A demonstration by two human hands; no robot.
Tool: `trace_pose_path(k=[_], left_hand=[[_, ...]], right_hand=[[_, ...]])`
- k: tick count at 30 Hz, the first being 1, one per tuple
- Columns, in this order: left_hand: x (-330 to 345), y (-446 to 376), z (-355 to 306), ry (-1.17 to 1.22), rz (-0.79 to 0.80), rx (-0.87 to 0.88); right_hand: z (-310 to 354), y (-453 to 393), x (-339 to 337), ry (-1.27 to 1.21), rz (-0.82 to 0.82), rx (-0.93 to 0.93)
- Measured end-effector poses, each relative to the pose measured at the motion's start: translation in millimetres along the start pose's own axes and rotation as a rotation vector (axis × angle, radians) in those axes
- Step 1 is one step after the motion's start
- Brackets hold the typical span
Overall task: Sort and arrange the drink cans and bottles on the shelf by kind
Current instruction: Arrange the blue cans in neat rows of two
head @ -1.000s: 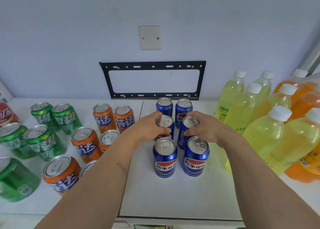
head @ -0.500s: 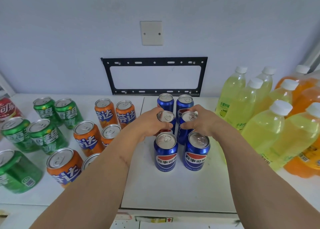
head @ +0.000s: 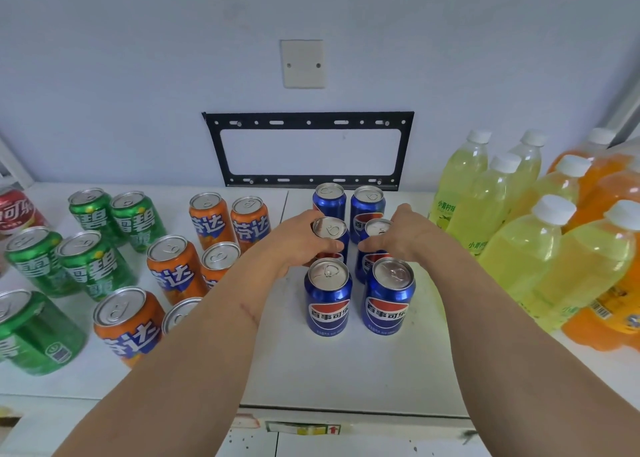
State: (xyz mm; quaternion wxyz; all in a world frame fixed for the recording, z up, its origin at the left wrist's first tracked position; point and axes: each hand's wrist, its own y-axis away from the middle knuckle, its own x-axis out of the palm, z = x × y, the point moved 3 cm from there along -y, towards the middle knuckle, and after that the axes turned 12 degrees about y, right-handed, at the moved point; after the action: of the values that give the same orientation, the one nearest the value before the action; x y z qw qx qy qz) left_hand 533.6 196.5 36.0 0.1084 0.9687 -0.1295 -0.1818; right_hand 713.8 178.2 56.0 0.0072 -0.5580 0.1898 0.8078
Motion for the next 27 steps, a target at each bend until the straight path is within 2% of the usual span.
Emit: trace_pose_path(k=[2,4,7,8,13,16,18,27], left_hand=[[1.2,3.0,0.4,0.03,-0.027,-0.025],[1.8,10.7,2.4,0.067,-0.138,-0.034],[7.4,42.4,14.7,0.126,-0.366,0.078],[13.1,54.5,22.7,0.175,-0.393,0.129],[43.2,81.5,60.2,0.388,-0.244,0.277],[43.8,75.8,68.0,0.356,-0.209,0.32],[39.8,72.8,69.7,0.318,-0.199,0.319],[34.5,92.3,77.3,0.268,-0.132,0.292]], right_hand=[[-1.2,6.5,-0.7,-0.071,0.01,0.009],[-9.4,20.7,-1.7,-0.201,-0.052,0.014],[-31.3,51.3,10.5,-0.438,-0.198,0.002],[-38.1,61.8,20.0,-0.497,-0.227,-0.017],[-57.1,82.9,74.2,-0.614,-0.268,-0.157],[-63.1,79.4,98.3,-0.616,-0.244,-0.165],[-64.9,78.5,107.0,-0.578,-0.283,-0.14],[-70.2,107.0,116.6,-0.421,-0.289,-0.154]])
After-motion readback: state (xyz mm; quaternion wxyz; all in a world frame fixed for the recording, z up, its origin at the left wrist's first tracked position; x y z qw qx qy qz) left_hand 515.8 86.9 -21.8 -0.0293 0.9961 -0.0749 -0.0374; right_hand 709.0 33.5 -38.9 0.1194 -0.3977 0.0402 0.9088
